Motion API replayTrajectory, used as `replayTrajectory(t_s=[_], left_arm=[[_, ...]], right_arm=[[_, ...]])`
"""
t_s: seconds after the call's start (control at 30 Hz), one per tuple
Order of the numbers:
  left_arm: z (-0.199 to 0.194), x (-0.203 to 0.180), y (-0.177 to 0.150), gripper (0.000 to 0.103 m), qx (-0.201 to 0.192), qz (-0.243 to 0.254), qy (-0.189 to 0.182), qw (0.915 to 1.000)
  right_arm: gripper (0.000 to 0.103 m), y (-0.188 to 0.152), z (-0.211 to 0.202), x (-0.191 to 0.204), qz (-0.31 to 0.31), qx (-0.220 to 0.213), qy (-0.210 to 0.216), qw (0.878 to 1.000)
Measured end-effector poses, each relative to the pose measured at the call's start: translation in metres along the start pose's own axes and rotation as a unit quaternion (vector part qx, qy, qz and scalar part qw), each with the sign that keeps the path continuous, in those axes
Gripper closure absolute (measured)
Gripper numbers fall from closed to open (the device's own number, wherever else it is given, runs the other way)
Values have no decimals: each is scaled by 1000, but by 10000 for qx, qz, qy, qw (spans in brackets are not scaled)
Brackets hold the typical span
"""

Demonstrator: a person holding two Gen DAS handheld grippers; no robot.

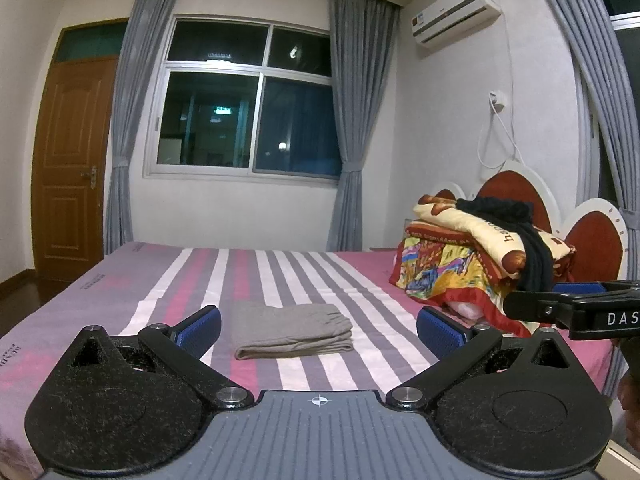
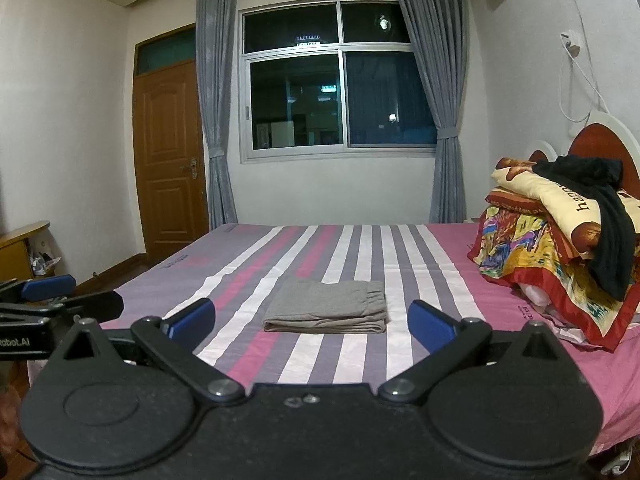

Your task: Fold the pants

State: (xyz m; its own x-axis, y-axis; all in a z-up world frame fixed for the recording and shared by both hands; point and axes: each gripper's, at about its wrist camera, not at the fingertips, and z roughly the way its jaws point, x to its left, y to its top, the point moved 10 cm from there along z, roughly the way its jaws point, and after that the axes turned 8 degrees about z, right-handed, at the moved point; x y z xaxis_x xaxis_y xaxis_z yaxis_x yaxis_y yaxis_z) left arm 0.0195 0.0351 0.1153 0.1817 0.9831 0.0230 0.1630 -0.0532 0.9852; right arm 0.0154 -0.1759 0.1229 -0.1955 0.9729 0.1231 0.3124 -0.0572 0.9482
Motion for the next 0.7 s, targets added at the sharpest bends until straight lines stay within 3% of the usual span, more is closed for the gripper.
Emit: replayTrajectory(t_s=[0.7], left_arm=[[0,0,0,0,-7,8,-8,10000]], right_arm=[[0,-2,0,2,-2,14,-4,10000]])
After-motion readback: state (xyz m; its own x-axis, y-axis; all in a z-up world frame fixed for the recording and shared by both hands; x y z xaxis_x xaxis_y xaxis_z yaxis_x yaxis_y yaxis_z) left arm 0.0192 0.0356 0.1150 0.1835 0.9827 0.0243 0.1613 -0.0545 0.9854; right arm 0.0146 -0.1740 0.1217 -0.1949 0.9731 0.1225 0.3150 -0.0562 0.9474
